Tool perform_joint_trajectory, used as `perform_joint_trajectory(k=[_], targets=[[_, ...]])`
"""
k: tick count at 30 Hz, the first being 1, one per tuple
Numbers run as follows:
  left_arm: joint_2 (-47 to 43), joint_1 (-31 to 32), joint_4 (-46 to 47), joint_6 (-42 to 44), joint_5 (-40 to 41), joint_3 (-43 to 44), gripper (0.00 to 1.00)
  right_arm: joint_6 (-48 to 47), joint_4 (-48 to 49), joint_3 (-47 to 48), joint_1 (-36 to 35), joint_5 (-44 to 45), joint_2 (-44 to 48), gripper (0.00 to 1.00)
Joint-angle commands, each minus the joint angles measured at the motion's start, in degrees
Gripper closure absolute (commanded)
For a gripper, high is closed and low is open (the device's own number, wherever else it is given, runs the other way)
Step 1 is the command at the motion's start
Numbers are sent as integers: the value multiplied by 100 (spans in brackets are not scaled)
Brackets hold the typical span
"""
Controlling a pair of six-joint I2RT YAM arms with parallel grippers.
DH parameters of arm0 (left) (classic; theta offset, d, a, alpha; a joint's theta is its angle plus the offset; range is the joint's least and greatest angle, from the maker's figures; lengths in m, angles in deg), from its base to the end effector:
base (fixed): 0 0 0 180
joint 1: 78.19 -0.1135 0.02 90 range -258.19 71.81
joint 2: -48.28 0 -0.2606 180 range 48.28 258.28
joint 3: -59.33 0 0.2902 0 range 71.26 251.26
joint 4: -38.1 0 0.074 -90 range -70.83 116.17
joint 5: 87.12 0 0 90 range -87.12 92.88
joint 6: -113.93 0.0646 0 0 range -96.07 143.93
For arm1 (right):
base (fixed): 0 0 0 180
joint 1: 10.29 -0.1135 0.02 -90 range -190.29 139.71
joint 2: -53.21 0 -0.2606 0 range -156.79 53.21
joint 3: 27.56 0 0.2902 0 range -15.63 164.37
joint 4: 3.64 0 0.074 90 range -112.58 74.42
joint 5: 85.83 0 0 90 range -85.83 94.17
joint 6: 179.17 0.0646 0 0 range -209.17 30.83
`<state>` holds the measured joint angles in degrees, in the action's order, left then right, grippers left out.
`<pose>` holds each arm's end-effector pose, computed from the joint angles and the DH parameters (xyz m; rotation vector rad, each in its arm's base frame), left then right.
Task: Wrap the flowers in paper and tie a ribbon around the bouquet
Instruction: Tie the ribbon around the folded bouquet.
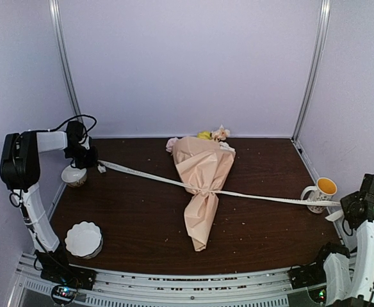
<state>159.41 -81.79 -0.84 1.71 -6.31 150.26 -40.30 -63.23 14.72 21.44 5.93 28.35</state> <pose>0.4567 0.0184 0.1381 -0.5281 2.5640 -0.3244 0.1377 -0.0875 0.2169 1.5056 1.7510 0.1175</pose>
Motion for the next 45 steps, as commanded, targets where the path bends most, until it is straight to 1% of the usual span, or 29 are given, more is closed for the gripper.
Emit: perform_joint_trajectory(k=[1,4,7,13,21,26,30,34,38,45], targets=[[-360,-499,617,18,512,-127,100,-444,806,115,900,286,-213,100],[-405,-603,664,11,535,-187,100,-509,945,120,1323,148,-475,100],[-434,-786,666,9,521,-192,100,-540,1053,53,1501,237,-462,100],[-466,-994,632,-4,635,-220,100,-666,1096,-124,1582,388,-416,100],[-569,-1144,722,-31,911,-367,100,-659,1170,-39,1697,431,-473,100],[-529,-1155,733,-6,984,-399,100,-688,1209,-64,1717,443,-467,100],[-568,-1151,798,-11,874,-465,100,-703,1220,-28,1719,431,-469,100],[-579,-1159,714,31,1143,-434,100,-722,1221,17,1738,510,-598,100],[-547,-1160,710,28,1154,-429,100,-758,1153,150,1742,499,-598,100],[-675,-1156,806,138,1234,-506,100,-771,1220,42,1741,504,-551,100]])
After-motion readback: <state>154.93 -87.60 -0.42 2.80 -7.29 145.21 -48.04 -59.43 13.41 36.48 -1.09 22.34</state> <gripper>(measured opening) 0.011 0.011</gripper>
